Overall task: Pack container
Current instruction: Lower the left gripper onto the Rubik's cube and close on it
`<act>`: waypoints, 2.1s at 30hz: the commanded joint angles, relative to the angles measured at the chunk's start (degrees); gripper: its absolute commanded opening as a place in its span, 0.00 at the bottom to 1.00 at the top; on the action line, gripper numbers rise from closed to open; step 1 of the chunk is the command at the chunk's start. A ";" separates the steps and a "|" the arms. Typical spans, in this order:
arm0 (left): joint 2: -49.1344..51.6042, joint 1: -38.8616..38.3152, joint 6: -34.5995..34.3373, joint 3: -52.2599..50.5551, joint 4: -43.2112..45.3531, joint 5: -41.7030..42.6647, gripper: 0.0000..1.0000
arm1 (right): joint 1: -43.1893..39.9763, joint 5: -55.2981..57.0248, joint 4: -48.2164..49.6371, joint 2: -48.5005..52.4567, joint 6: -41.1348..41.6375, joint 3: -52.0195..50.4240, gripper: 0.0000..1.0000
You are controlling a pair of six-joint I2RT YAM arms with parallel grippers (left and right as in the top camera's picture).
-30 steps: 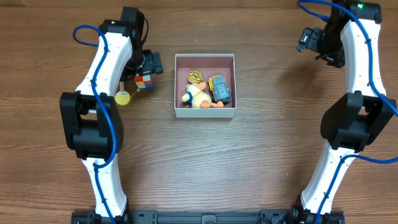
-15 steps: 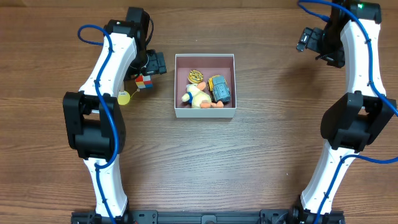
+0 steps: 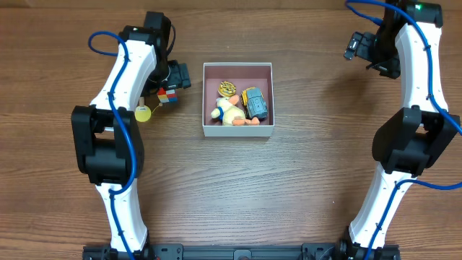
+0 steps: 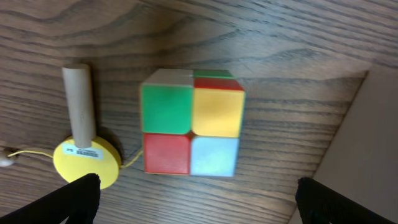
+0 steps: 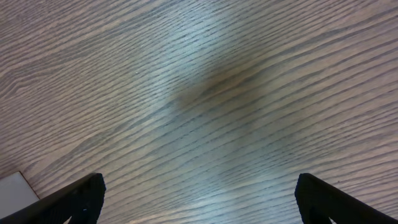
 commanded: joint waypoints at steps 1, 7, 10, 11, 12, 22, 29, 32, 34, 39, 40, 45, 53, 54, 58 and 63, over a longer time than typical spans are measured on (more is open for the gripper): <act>0.81 0.63 -0.46 -0.92 -0.37 -0.22 1.00 | -0.04 -0.07 0.33 -1.81 0.00 0.02 1.00; 0.81 0.63 0.07 -1.92 0.31 -0.59 1.00 | -0.04 -0.09 0.33 -1.81 0.00 0.02 1.00; 0.81 0.63 0.11 -1.97 0.52 -0.61 1.00 | -0.04 -0.07 0.33 -1.81 0.00 0.02 1.00; 0.81 0.63 0.15 -1.97 0.50 -0.61 1.00 | -0.04 -0.07 0.33 -1.81 0.00 0.02 1.00; 0.81 0.63 0.33 -1.97 0.55 -0.61 1.00 | -0.04 -0.07 0.33 -1.81 0.00 0.02 1.00; 0.81 0.63 3.10 -1.99 1.27 -0.83 1.00 | -0.04 -0.07 0.33 -1.81 0.00 0.02 1.00; 0.81 0.68 3.06 -1.99 2.34 -0.74 1.00 | -0.04 -0.07 0.33 -1.81 0.00 0.02 1.00; 0.81 0.68 3.06 -1.99 2.40 -0.74 1.00 | -0.04 -0.07 0.33 -1.81 0.00 0.02 1.00; 0.81 0.68 3.10 -1.99 2.43 -0.83 1.00 | -0.04 -0.07 0.33 -1.81 0.00 0.02 1.00; 0.94 0.68 3.08 -2.45 2.64 -0.74 1.00 | -0.04 -0.07 0.33 -1.81 0.00 0.02 0.99; 1.05 0.68 3.08 -2.54 2.62 -0.76 1.00 | -0.04 -0.07 0.33 -1.81 0.00 0.02 1.00; 1.57 0.68 3.04 -2.54 3.48 -0.50 1.00 | -0.04 -0.07 0.33 -1.81 0.00 0.02 1.00; 2.08 0.70 3.06 -2.56 4.02 -0.33 1.00 | -0.04 -0.07 0.33 -1.81 0.00 0.02 1.00; 2.19 0.68 3.04 -2.56 4.00 0.00 1.00 | -0.04 -0.07 0.33 -1.81 0.00 0.02 1.00; 3.26 0.68 3.06 -2.56 4.22 0.83 1.00 | -0.04 -0.07 0.33 -1.81 0.00 0.02 1.00; 3.74 0.74 3.06 -2.56 4.57 0.70 1.00 | -0.04 -0.07 0.33 -1.81 0.00 0.02 1.00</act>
